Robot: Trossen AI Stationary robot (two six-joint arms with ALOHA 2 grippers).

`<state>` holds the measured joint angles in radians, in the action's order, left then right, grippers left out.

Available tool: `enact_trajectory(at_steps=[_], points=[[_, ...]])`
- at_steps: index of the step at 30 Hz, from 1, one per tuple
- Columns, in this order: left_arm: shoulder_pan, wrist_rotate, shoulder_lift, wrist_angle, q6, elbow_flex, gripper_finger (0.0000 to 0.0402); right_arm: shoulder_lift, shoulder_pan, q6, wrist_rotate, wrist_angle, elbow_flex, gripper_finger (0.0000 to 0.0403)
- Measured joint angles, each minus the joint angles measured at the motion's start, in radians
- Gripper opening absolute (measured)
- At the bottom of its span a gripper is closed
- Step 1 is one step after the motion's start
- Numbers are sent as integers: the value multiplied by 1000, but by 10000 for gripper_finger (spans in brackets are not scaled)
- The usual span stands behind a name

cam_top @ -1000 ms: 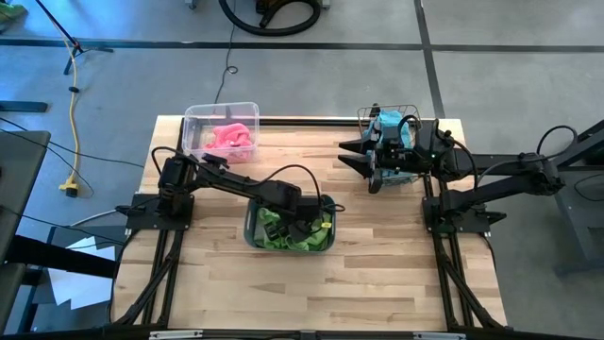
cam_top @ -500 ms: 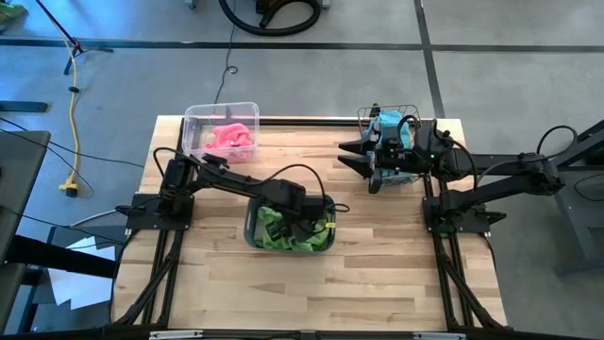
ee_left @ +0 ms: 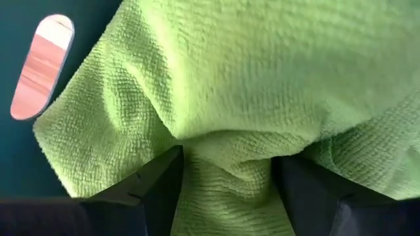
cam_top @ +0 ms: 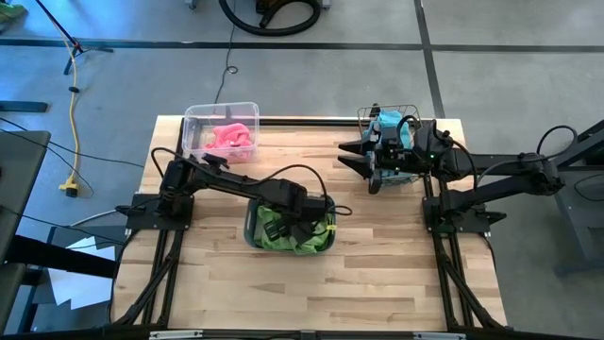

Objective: Sort microfiber towel by color & place in baskets
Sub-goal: Put the green microfiber cloth into the blue bin

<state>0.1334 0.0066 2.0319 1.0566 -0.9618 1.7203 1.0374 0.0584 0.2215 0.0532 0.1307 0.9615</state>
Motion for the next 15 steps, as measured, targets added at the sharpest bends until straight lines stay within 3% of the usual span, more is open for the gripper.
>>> enact_trajectory(at_steps=[15], points=[[0, -20, -19, 116, 32, 129, 222, 0, 0, -5, 0, 0, 0, 168]])
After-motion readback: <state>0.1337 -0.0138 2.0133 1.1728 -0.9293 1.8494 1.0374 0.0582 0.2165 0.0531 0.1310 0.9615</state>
